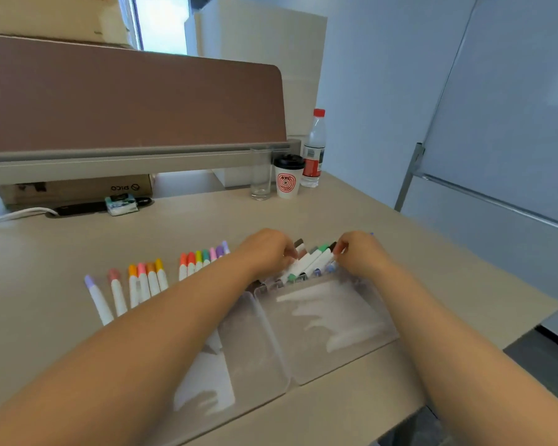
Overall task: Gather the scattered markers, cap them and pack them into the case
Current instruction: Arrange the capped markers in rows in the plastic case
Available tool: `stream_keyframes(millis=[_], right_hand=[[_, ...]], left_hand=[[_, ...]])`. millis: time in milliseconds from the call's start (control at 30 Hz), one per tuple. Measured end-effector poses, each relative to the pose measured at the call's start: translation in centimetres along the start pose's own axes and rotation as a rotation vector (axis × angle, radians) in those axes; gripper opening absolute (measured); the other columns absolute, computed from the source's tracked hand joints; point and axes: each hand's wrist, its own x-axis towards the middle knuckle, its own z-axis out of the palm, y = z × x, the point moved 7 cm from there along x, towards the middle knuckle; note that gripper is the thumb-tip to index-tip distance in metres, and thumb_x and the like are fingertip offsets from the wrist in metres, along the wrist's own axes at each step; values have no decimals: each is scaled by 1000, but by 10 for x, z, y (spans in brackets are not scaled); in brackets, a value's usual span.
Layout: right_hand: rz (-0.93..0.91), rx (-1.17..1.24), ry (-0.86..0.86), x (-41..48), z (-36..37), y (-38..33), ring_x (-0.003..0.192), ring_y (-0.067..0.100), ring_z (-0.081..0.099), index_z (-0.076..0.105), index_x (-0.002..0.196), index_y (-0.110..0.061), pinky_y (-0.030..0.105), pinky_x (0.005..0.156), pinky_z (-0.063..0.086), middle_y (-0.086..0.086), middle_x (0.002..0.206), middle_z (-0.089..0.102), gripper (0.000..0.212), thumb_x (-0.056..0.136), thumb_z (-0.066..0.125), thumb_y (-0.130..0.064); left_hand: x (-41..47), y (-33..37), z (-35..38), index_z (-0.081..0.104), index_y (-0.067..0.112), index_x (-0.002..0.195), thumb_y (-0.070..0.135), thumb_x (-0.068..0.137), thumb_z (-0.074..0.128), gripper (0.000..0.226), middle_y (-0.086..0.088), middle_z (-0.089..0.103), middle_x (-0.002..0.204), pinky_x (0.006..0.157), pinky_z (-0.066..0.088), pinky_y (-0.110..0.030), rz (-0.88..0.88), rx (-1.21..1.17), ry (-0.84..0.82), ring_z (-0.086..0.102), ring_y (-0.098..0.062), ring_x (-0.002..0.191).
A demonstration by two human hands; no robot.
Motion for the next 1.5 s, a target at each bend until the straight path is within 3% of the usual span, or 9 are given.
stream_keyframes(millis=[167, 400, 500, 633, 767, 900, 1133, 1300, 1500], right_hand=[[37, 77, 65, 27, -5, 23, 79, 19, 57, 67, 94, -12, 31, 75, 49, 5, 92, 65, 17, 88, 51, -12], [-51, 220, 128, 41, -13, 30, 74, 15, 56, 67, 89, -16, 30, 70, 49, -1, 79, 61, 11, 88, 56, -18], [-62, 245, 153, 41, -14, 29, 76, 16, 57, 66, 89, -15, 30, 72, 49, 1, 82, 63, 11, 88, 55, -18], [-66, 273, 161, 42, -11, 26, 74, 15, 56, 66, 89, -15, 32, 74, 51, -6, 72, 55, 11, 89, 55, -18], [-80, 292, 163, 42, -13, 16, 72, 15, 53, 65, 88, -16, 29, 70, 47, -7, 69, 52, 9, 89, 56, -20], [-119, 268, 93, 44, -8, -9, 76, 13, 52, 65, 93, -16, 25, 69, 42, -6, 77, 54, 10, 90, 55, -19], [-168, 152, -59, 49, 17, -56, 97, 20, 60, 70, 100, -10, 28, 88, 49, 5, 104, 67, 17, 88, 58, -14], [-122, 166, -75, 57, 28, -66, 91, 18, 62, 69, 98, -12, 28, 83, 50, 4, 99, 69, 14, 85, 62, -14], [-158, 39, -163, 64, 50, -94, 92, 19, 62, 62, 109, -16, 32, 89, 51, 3, 101, 64, 21, 92, 53, -22]], left_hand=[[36, 24, 16, 68, 21, 104, 35, 90, 55, 24, 0, 61, 103, 73, 41, -27, 15, 46, 24, 56, -19, 95], [60, 29, 27, 53, 11, 65, 24, 84, 61, 24, -2, 48, 65, 62, 42, -28, -141, 138, -55, 50, -20, 69], [63, 28, 27, 46, 14, 58, 25, 81, 64, 31, -1, 45, 61, 61, 41, -27, -175, 155, -69, 49, -19, 66], [62, 24, 28, 50, 14, 63, 30, 83, 62, 29, 0, 46, 63, 66, 44, -27, -228, 85, -57, 49, -17, 66], [56, 5, 8, 64, 9, 88, 36, 86, 59, 28, -4, 59, 76, 70, 49, -32, -302, -198, 40, 55, -19, 72], [36, -25, -28, 59, 14, 73, 28, 90, 56, 22, -3, 57, 71, 73, 47, -32, -341, -434, 168, 51, -14, 66], [-17, -82, -42, 53, 18, 82, 30, 91, 56, 15, -4, 60, 77, 62, 47, -25, -402, -388, 208, 54, -15, 67], [-33, -97, -34, 56, 17, 111, 30, 89, 59, 26, -4, 64, 84, 61, 47, -22, -432, -436, 211, 58, -13, 70], [-43, -87, -61, 53, 20, 106, 32, 90, 57, 21, 3, 59, 76, 58, 45, -21, -363, -393, 258, 55, -8, 66]])
